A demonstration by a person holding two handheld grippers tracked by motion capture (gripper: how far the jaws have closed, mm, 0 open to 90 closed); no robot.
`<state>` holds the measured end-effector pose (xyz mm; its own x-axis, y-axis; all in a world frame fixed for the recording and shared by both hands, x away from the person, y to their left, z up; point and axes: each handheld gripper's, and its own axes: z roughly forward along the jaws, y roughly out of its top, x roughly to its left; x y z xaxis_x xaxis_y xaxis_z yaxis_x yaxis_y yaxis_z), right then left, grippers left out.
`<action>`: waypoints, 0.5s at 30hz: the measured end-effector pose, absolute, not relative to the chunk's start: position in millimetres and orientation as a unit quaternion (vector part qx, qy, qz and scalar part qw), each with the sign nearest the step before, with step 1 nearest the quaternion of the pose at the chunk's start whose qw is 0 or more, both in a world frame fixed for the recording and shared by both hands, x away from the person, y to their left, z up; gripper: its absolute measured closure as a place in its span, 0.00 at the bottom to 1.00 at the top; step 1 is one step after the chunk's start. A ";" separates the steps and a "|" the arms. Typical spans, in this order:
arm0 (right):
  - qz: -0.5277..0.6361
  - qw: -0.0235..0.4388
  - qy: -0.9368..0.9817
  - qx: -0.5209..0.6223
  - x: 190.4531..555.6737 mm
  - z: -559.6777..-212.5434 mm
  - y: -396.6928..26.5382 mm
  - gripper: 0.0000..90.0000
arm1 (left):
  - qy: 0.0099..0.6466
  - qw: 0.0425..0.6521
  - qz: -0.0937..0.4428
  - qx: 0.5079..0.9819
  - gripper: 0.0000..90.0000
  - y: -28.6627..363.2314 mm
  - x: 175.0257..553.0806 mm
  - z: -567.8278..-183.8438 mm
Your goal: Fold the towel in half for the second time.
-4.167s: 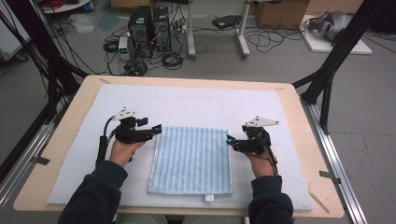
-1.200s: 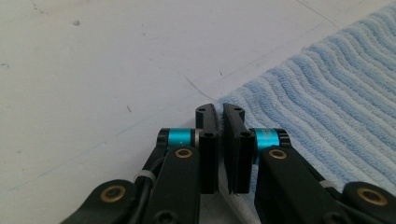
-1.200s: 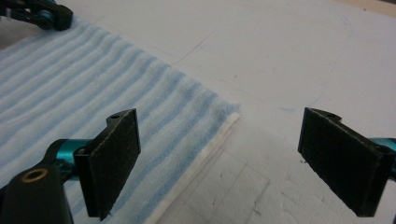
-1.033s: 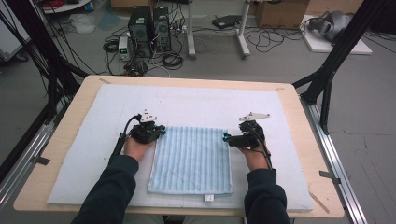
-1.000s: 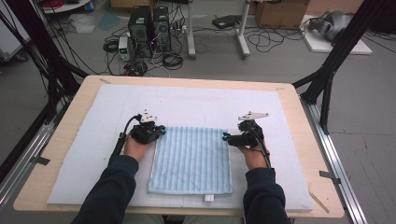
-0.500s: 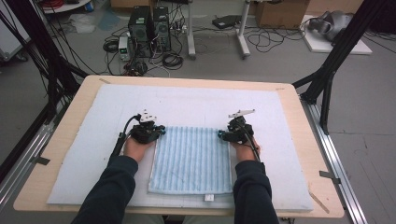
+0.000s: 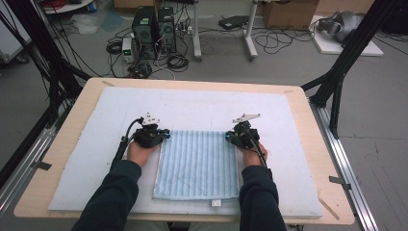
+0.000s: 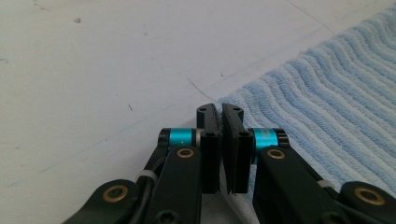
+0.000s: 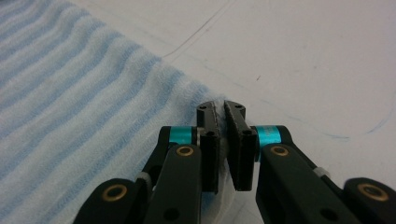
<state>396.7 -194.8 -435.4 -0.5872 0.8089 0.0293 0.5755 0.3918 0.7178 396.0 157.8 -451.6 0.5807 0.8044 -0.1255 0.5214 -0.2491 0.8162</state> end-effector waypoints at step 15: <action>0.403 0.212 0.791 0.409 398.0 -400.9 -192.4 0.94 | 0.434 0.563 0.167 0.683 0.96 183.4 392.3 -420.8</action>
<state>398.0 -192.4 -400.9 -0.5753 0.8179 -0.0058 0.4766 0.3411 0.8103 392.3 183.4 -420.8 0.5680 0.7806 -0.2608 0.4047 0.0110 0.9144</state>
